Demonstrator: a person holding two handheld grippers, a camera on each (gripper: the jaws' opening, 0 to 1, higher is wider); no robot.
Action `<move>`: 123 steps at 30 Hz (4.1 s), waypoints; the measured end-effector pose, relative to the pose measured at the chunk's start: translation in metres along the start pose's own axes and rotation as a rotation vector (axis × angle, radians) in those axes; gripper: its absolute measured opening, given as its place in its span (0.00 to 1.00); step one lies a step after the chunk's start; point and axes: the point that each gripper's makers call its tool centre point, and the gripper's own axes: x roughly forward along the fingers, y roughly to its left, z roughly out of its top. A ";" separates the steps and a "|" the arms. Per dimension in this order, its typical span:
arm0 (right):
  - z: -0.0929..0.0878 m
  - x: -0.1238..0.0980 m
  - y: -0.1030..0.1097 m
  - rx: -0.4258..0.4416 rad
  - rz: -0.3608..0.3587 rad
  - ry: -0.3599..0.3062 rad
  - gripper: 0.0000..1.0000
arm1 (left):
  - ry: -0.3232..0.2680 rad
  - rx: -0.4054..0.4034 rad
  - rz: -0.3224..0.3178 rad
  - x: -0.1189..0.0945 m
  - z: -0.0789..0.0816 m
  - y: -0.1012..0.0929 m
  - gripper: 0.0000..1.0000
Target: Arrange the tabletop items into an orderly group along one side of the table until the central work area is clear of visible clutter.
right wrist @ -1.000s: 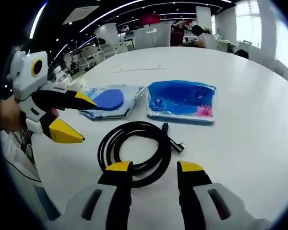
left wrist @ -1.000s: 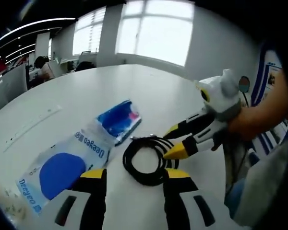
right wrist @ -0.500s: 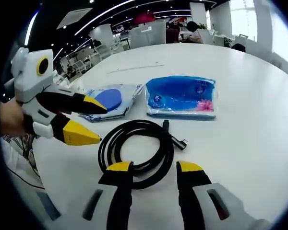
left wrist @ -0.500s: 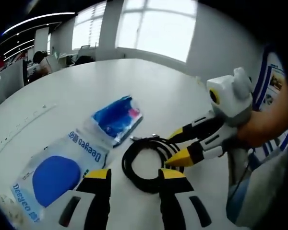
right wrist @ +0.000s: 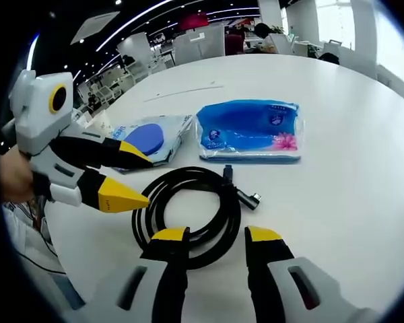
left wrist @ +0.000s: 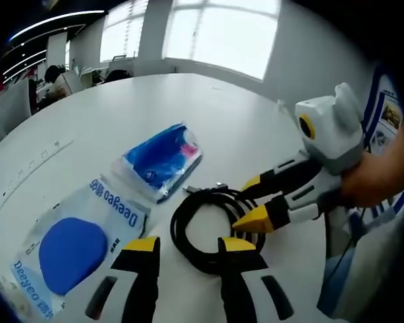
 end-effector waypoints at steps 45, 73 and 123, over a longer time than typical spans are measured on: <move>-0.002 0.003 -0.006 -0.060 -0.001 0.044 0.15 | 0.118 -0.045 -0.006 0.005 -0.020 -0.015 0.07; 0.014 0.016 0.005 -0.285 0.091 0.095 0.08 | 0.161 -0.174 -0.037 -0.006 -0.043 -0.026 0.08; 0.018 0.027 0.032 -0.534 0.213 0.128 0.07 | 0.138 -0.255 -0.019 -0.021 -0.064 -0.040 0.09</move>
